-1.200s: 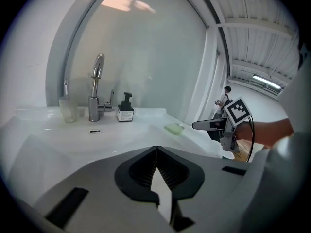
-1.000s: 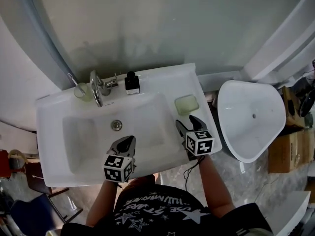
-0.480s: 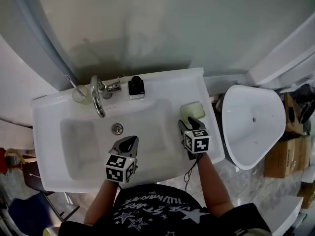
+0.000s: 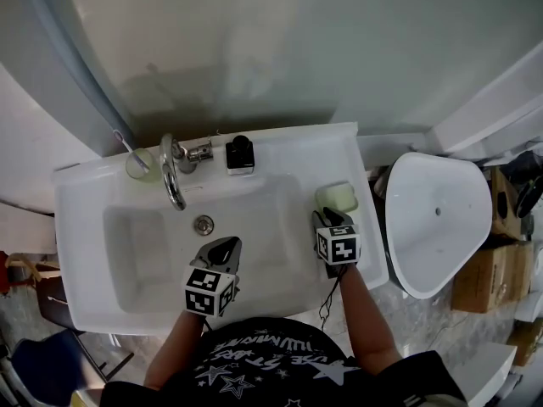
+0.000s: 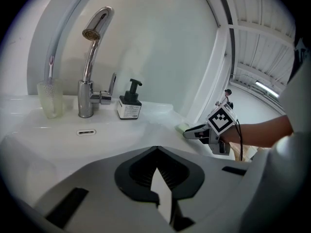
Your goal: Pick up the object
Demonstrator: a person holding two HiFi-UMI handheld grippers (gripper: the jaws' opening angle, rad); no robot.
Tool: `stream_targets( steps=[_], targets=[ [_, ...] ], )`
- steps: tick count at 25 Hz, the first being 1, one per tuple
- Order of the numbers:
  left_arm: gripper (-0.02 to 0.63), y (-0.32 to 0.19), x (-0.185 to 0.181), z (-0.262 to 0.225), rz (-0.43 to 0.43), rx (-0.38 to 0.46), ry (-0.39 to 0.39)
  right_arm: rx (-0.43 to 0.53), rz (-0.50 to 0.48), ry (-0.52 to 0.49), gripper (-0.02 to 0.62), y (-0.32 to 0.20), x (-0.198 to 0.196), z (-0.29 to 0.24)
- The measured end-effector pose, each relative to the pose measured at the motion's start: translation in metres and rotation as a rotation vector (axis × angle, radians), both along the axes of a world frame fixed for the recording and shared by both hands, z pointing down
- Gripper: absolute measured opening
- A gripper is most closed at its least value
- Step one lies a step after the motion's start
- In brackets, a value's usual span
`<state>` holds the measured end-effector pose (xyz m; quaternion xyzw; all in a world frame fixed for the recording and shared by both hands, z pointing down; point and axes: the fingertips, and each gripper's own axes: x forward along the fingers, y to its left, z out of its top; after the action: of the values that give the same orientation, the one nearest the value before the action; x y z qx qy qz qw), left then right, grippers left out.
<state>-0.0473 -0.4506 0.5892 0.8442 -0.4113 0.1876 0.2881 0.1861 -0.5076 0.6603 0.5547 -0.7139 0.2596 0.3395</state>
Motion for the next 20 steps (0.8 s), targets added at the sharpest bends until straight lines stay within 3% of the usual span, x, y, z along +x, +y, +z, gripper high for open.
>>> stream_targets(
  steps=[8, 13, 20],
  targets=[
    [0.015, 0.002, -0.003, 0.002, -0.009, -0.011, 0.003, -0.015, -0.012, 0.147, 0.063, -0.001, 0.006, 0.007],
    [0.015, 0.008, -0.005, -0.002, -0.014, 0.006, -0.014, -0.005, -0.021, 0.141, 0.044, -0.002, 0.003, 0.003],
    [0.015, 0.032, -0.01, -0.015, -0.021, 0.036, -0.028, 0.082, -0.02, 0.105, 0.041, 0.006, -0.006, -0.032]
  ],
)
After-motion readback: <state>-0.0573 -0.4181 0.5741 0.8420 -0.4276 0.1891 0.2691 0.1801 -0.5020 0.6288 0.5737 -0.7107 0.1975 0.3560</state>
